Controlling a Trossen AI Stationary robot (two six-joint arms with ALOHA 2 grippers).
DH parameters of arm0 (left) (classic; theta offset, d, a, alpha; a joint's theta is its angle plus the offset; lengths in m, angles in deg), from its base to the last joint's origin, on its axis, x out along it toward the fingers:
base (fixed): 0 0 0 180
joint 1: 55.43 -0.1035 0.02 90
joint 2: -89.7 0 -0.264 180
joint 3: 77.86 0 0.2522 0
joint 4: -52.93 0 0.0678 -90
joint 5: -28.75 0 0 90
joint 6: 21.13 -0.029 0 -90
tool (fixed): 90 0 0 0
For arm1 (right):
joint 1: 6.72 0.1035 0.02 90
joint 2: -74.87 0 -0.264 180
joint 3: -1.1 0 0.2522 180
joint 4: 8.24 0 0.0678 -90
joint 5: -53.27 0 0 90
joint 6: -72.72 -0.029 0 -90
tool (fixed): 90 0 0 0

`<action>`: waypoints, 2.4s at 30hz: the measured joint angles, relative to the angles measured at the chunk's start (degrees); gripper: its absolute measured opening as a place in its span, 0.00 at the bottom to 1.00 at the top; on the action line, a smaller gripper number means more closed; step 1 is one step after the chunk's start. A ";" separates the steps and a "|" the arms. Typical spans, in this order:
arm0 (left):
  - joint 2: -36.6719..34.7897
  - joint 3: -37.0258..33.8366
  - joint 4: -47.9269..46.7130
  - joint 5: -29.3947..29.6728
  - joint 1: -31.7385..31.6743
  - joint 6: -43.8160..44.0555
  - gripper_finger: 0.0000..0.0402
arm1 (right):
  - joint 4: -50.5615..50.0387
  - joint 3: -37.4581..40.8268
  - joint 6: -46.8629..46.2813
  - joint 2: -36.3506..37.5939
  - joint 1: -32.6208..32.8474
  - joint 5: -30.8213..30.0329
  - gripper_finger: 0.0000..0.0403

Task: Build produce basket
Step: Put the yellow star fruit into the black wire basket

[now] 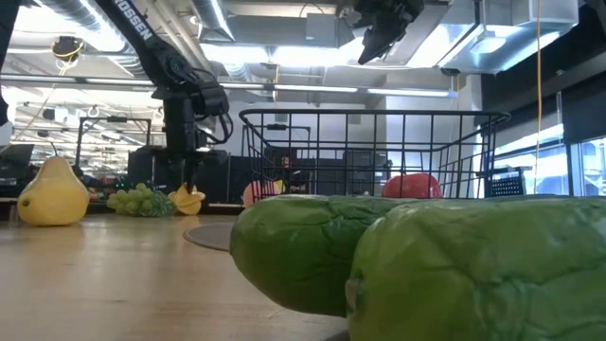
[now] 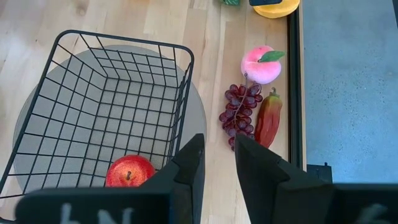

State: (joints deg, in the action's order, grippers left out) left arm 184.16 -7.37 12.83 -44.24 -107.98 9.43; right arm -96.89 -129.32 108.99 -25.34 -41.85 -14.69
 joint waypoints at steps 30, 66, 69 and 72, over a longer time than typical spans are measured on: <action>-13.69 1.39 -1.96 -0.51 7.50 -12.24 0.02 | -1.49 0.00 0.02 0.41 0.00 -4.50 0.21; -10.78 1.60 29.59 -27.90 36.67 -31.14 0.02 | 4.17 0.00 -4.57 10.03 0.00 -6.04 0.21; -6.73 1.57 33.49 -30.79 36.98 -30.83 0.02 | 4.14 0.00 -4.58 10.03 0.00 -6.01 0.21; -3.44 1.57 35.72 -32.42 37.66 -30.81 0.02 | 4.01 0.00 -4.70 10.03 0.00 -6.00 0.21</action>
State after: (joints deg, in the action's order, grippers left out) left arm 180.72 -5.79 48.55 -76.66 -70.32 -21.38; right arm -92.88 -129.32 104.29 -15.31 -41.85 -20.68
